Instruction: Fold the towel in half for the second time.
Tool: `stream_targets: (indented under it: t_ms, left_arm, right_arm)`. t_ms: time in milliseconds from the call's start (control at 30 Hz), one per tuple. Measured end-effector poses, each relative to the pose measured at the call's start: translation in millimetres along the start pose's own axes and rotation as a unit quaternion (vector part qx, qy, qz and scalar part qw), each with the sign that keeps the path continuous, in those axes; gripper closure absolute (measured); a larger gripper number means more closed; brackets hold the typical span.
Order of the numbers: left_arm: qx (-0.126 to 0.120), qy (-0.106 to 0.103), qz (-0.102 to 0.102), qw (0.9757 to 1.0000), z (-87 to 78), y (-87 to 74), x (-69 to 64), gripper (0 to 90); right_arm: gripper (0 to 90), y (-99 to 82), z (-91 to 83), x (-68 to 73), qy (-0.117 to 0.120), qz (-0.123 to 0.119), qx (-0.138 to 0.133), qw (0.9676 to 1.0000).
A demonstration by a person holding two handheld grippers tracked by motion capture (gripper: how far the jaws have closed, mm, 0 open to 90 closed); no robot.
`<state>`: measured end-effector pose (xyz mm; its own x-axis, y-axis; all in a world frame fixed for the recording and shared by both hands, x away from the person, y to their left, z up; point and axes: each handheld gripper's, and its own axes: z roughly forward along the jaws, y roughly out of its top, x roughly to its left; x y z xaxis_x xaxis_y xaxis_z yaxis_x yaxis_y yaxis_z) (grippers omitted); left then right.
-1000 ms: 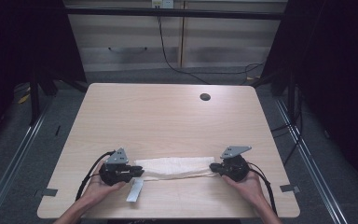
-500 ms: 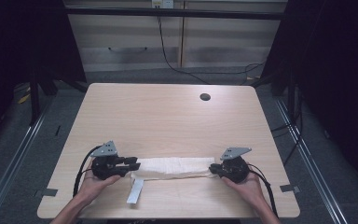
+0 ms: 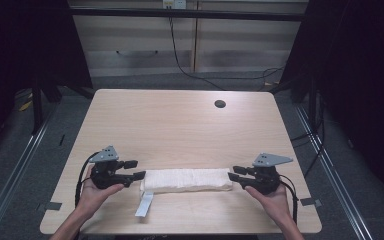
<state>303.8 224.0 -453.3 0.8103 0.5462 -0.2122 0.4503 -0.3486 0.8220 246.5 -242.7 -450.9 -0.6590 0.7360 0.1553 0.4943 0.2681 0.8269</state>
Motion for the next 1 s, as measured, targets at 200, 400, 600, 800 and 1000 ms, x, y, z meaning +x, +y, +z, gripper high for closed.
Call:
stream_targets:
  t_ms: [200, 400, 600, 800, 1000]
  left_arm:
    - [0.004, 0.037, 0.001, 0.9993, -19.4, -6.2, 5.7, 35.7]
    - [0.0, 0.063, -0.02, 0.9978, -31.7, -20.2, 13.9, 31.1]
    - [-0.017, 0.064, -0.052, 0.9965, -40.3, -39.2, 20.6, 23.5]
    - [-0.023, 0.074, -0.057, 0.9953, -45.6, -55.2, 26.3, 16.9]
    - [-0.018, 0.085, -0.053, 0.9948, -41.6, -60.0, 26.8, 18.1]
  right_arm:
    - [53.2, -4.5, -22.4, -10.0, -0.038, 0.026, -0.026, 0.9986]
    - [45.4, -17.3, -36.4, -18.7, -0.068, 0.055, -0.047, 0.995]
    - [40.2, -35.6, -50.0, -28.9, -0.098, 0.079, -0.053, 0.9906]
    - [36.6, -50.8, -53.2, -34.6, -0.116, 0.101, -0.05, 0.9868]
    - [33.8, -56.9, -52.3, -37.8, -0.135, 0.116, -0.05, 0.9827]
